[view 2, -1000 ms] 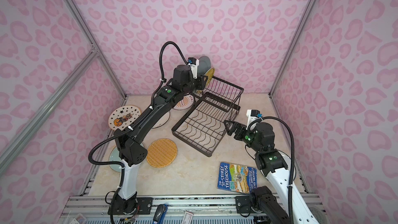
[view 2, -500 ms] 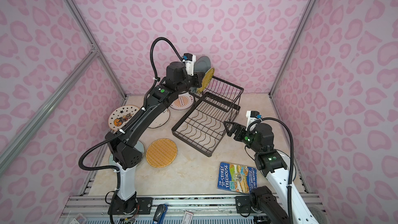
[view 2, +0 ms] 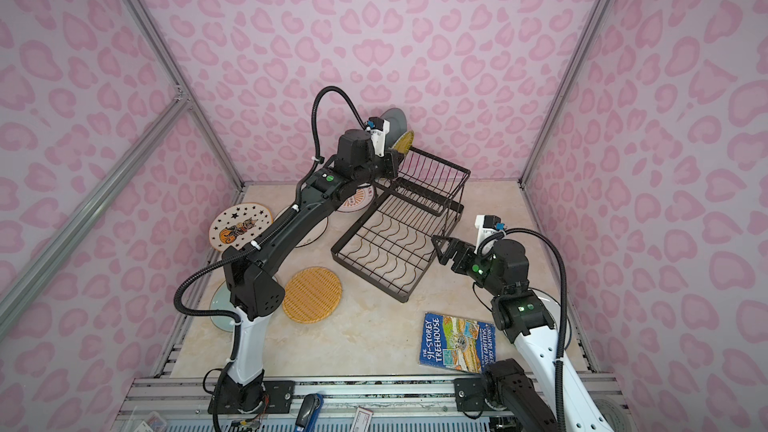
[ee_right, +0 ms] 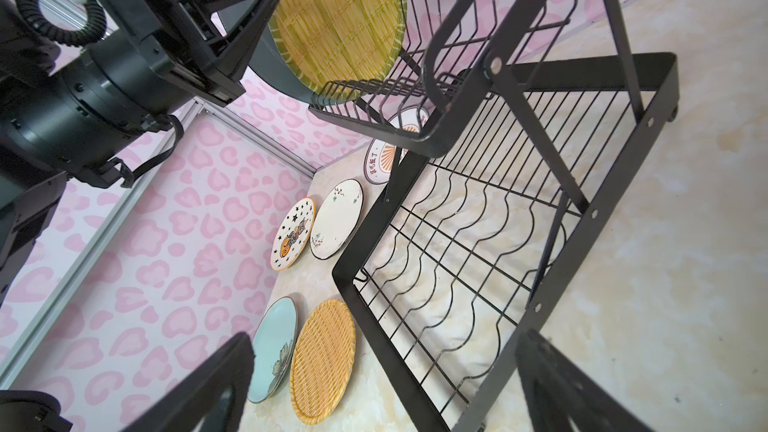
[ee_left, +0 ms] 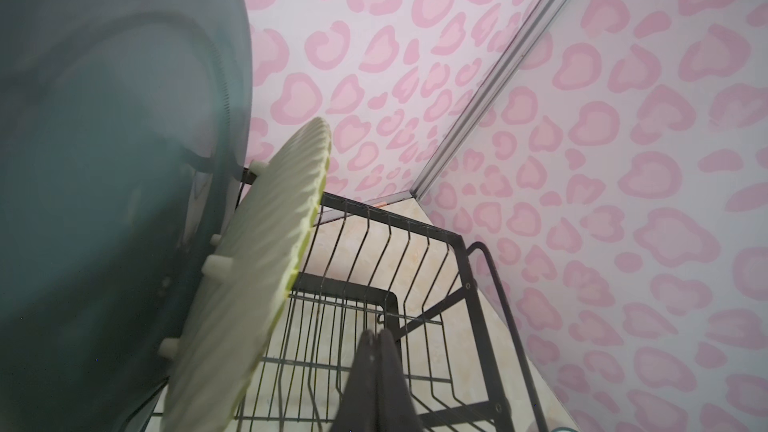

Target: Load the plates into the dish rack

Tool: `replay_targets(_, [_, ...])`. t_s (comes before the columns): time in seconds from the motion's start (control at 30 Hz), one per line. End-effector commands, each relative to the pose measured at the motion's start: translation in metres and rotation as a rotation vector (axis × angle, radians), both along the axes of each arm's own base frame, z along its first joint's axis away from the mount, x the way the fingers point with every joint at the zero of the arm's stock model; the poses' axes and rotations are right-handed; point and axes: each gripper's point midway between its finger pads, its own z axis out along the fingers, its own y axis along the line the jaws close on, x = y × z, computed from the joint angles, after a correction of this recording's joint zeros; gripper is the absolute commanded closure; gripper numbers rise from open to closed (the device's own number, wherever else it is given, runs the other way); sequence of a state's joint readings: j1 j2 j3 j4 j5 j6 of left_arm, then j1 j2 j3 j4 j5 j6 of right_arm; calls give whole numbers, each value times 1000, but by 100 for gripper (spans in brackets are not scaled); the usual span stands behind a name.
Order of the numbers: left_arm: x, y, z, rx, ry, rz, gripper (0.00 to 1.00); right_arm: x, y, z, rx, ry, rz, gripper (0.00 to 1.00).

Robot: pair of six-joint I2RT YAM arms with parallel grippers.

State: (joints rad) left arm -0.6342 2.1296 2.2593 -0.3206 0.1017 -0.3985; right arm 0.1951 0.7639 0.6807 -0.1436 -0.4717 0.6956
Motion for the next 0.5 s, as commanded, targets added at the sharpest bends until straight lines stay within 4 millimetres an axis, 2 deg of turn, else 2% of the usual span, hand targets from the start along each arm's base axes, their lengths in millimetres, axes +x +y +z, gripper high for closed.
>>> replay_targets(0.0, [12,6,1,8,-25,49,97,0,0,0,-12,-13,5,2])
replay_targets(0.23, [27,13,-5,41,-43,105,97,-2,0,-2,-22,-12,14,2])
replay_targets(0.47, [31,21,-1,52,-61,137,97,0,2,-2,-23,-14,22,2])
